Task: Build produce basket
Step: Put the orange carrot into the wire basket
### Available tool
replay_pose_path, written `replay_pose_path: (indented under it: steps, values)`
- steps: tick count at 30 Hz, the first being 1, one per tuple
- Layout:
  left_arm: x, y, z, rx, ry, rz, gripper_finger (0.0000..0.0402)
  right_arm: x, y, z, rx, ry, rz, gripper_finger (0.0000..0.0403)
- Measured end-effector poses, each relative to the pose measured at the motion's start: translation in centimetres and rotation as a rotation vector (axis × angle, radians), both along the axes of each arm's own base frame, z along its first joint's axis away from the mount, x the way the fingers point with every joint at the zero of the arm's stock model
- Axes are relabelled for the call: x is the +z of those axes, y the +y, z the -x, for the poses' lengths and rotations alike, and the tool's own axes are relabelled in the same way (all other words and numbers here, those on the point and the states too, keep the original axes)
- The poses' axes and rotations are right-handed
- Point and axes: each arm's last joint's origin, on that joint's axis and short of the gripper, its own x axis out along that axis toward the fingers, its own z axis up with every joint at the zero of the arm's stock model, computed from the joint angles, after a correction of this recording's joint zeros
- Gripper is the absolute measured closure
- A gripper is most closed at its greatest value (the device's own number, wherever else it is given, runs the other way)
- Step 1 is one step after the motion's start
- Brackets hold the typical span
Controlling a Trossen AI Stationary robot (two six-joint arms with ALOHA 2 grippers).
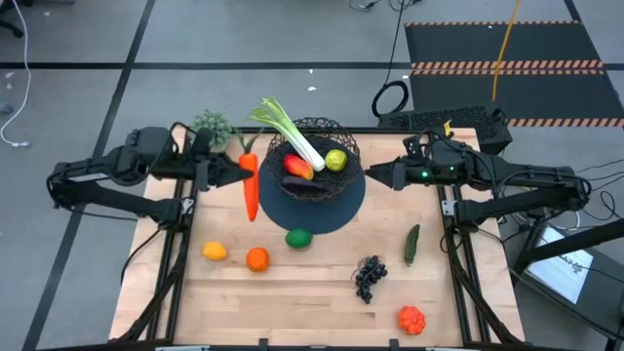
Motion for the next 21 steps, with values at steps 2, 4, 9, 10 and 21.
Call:
replay_pose_path:
  steps: [2, 4, 9, 10, 21]
  values:
    - [0.2, 0.3, -0.6, -0.030, -0.038, -0.055, 0.0250, 0.1, 0.2, -0.2, 0.006, -0.019, -0.018, 0.0090]
    - [0.5, 0.6, -1.4, -0.056, -0.081, -0.100, 0.0250, 0.1, 0.5, -0.6, 0.008, -0.030, -0.049, 0.0090]
    - [1.3, 1.7, -3.1, -0.178, -0.217, -0.119, 0.0250, 0.2, 1.5, -1.6, -0.013, -0.081, -0.075, 0.0090]
    - [1.4, 1.9, -3.5, -0.211, -0.245, -0.111, 0.0250, 0.2, 1.7, -1.8, -0.021, -0.092, -0.071, 0.0090]
    - [2.1, 3.9, -6.3, -0.293, -0.430, -0.075, 0.0250, 0.5, 3.3, -2.5, -0.011, -0.139, -0.019, 0.0090]
